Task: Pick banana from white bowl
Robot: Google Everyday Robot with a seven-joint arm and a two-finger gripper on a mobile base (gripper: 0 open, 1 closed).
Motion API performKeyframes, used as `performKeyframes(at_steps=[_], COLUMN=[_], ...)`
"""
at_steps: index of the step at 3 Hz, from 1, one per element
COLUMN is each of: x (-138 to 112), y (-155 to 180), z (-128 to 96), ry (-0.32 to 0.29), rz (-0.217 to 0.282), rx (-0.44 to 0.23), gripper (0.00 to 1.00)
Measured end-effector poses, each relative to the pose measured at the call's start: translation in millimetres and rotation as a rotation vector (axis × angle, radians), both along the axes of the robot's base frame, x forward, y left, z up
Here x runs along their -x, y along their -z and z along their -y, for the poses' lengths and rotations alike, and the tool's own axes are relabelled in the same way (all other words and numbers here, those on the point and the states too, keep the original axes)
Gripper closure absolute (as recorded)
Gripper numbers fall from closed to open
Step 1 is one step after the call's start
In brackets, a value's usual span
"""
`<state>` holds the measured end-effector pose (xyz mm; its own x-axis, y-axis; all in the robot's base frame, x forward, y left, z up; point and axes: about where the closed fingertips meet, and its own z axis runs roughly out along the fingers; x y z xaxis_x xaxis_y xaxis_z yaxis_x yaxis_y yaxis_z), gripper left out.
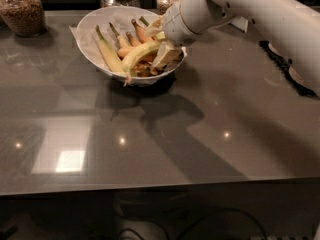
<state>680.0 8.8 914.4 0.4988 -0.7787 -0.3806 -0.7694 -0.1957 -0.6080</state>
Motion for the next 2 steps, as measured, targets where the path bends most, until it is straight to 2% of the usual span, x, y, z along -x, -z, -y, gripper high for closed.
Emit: performKeyframes(at_steps=[1,2], x=[-7.1,-8.6], y=[6.5,3.6], z=[2.1,5.5], ry=[0.013,0.024], rz=[0.002,0.005], rx=[0.015,0.030], gripper=[0.59,0.82])
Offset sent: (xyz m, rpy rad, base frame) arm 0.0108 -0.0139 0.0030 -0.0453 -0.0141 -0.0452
